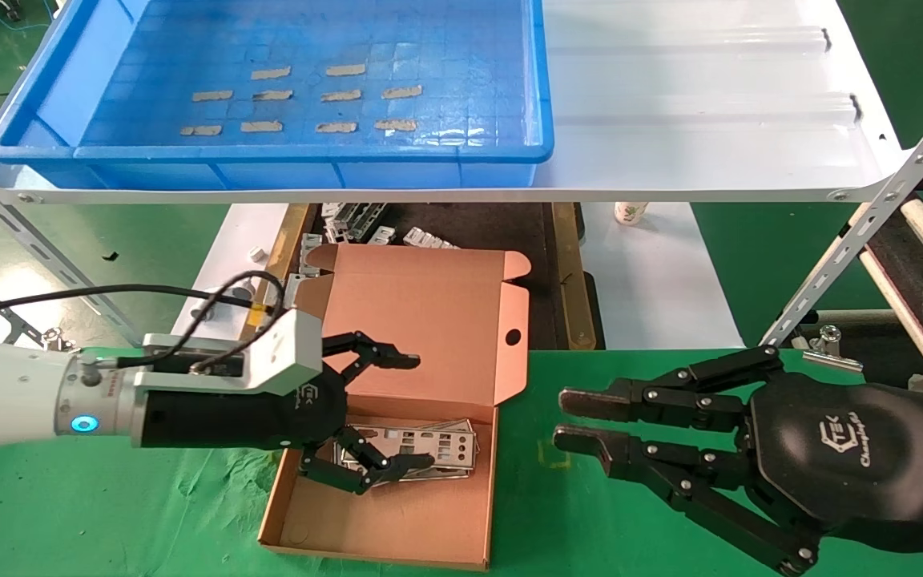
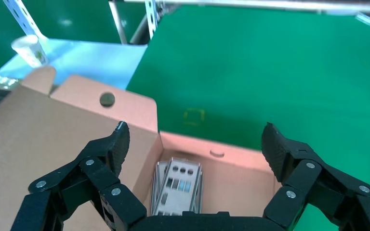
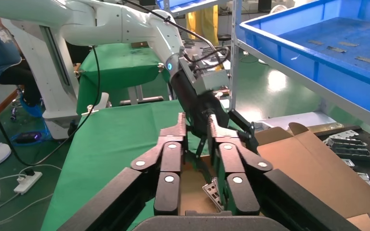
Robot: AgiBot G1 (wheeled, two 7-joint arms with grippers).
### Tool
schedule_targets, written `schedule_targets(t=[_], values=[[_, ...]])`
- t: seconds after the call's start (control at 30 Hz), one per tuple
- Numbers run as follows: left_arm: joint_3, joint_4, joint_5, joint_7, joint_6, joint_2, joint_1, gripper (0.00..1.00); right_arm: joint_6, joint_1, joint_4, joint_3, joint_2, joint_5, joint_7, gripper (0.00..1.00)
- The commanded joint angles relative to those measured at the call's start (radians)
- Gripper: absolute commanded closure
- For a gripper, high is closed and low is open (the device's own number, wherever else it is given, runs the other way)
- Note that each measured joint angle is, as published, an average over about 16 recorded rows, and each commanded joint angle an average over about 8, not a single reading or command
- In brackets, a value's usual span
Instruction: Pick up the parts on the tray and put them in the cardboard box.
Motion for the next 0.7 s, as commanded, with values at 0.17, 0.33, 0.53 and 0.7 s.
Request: schedule_targets(t=[0.17,0.33,0.53,0.7], values=[[-0.064,-0.077,-0.042,-0.050,0.017,-0.040,0.047,0.00,0.000,0.000,0.000,0.000,0.000,0.000,0.000,0.00],[-0.117,-0.141,-0.078,-0.091,0.031,-0.073,0.086,0.00,0.000,0.000,0.000,0.000,0.000,0.000,0.000,0.00],[-0.181,-0.218,-0.120,-0.141,0.048,-0.112,0.133,0.00,0.000,0.000,0.000,0.000,0.000,0.000,0.000,0.00],[-0.234,-0.282,-0.155,-0.183,0.062,-0.145,0.172,0.00,0.000,0.000,0.000,0.000,0.000,0.000,0.000,0.00]])
